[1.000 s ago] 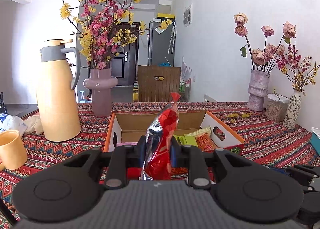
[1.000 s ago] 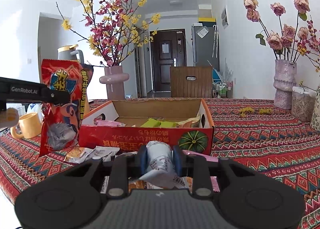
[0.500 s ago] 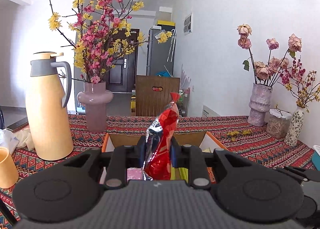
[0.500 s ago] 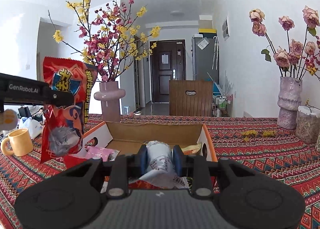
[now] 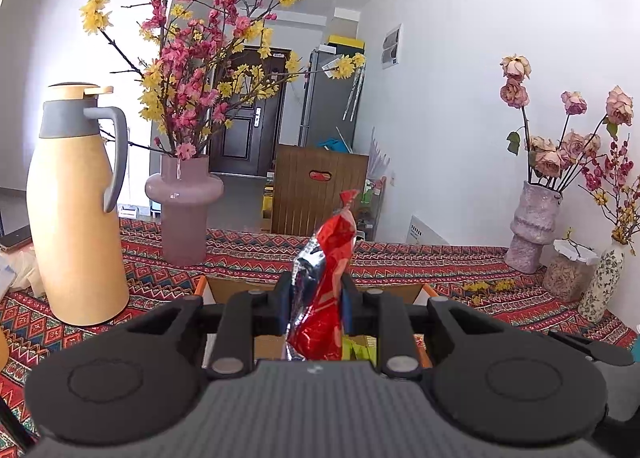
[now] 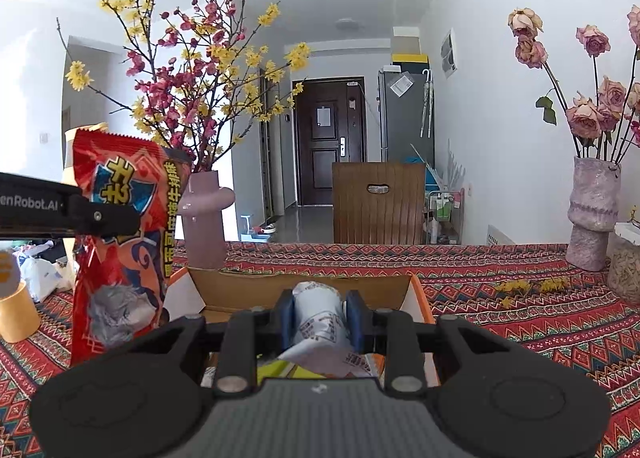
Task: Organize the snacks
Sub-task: 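Lift and carry the red bag and white sachet over the box with both grippers, then open both grippers to drop the red bag and sachet into the box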
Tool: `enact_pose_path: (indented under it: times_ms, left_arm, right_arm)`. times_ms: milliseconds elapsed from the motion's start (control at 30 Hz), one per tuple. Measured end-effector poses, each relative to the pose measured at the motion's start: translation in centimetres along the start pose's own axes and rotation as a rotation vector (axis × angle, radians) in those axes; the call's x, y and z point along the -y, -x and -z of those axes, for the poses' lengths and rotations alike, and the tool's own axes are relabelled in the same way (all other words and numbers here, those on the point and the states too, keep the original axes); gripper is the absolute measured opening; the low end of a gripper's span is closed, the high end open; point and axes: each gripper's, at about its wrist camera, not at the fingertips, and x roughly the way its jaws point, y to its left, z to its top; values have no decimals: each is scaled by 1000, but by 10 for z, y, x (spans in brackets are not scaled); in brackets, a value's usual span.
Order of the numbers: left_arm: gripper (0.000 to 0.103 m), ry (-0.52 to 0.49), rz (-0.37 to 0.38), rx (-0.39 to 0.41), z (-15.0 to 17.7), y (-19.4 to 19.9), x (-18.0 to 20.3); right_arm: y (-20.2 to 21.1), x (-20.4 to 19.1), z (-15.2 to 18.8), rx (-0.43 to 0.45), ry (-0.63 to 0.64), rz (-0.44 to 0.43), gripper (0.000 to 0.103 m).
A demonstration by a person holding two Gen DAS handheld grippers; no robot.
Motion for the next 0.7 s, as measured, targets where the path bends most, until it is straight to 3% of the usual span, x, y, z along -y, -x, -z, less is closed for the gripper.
enact_pose_path:
  times_ms: [367, 600, 700]
  left_arm:
    - [24, 42, -13, -71, 22, -54, -11]
    - [24, 44, -29, -107, 34, -70, -18]
    - [27, 52, -36, -115, 36, -71, -20]
  right_arm:
    - [-53, 12, 16, -72, -37, 66, 27]
    - [-60, 7, 22, -97, -12, 82, 27]
    - [-62, 6, 24, -107, -10, 84, 32]
